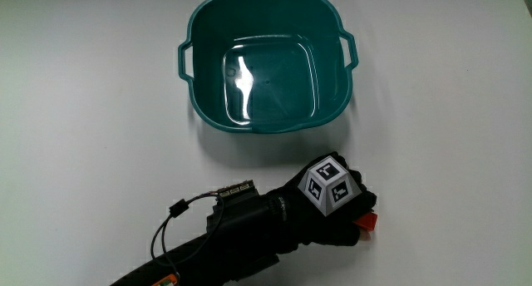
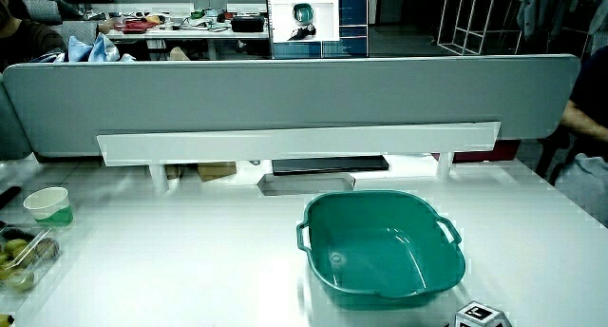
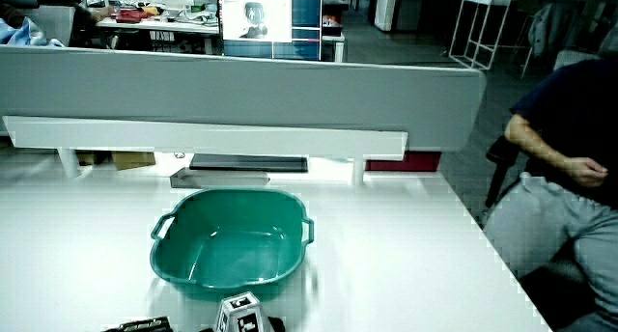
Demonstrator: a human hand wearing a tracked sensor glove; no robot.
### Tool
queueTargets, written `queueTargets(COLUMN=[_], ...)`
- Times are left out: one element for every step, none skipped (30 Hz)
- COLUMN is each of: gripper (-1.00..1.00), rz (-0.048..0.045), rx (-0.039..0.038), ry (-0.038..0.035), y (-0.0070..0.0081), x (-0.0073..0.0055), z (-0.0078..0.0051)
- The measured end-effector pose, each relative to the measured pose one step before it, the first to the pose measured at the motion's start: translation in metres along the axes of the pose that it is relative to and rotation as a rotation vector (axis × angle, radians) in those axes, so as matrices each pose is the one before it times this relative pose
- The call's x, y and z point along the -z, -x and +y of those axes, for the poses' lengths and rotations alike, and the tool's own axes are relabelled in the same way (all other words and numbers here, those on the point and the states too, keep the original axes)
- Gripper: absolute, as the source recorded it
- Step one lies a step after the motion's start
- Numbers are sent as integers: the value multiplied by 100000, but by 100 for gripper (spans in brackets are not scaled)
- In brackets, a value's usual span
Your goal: Pick red block
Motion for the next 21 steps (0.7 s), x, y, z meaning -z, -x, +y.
queueTargets(gripper=[100,100,100,100,100,100,100,100,100,100,100,100,100,100,100,100,100,100,100,100,100], rz=[1817,259,110,-925,596,589,-1091,405,392,-268,904,-718,385,-1065,385,546,-488,227,461,80,409], rx=[619,256,655,-117,732,215,521,393,444,719,240,437,1350,-85,1231,71,23,25,-304,300,-3], ry=[-517,96,173,524,194,-789,624,-887,-580,-576,-292,-439,-703,-357,-980,-671,-156,-427,-342,-865,-778], y=[-320,-135,-109,-77,-176,-197,38,-239,-262,-107,-250,-107,-121,-87,-187,-171,-29,-180,-112,-82,-67], x=[-397,-91,-47,7,-134,-190,136,-421,-364,-131,-368,-95,-214,-226,-351,-353,-244,-416,-331,-337,-326], z=[-156,-60,-49,-37,-69,-108,100,-98,-140,-70,-188,-135,-57,-2,-73,-84,-19,-93,-54,-98,-80])
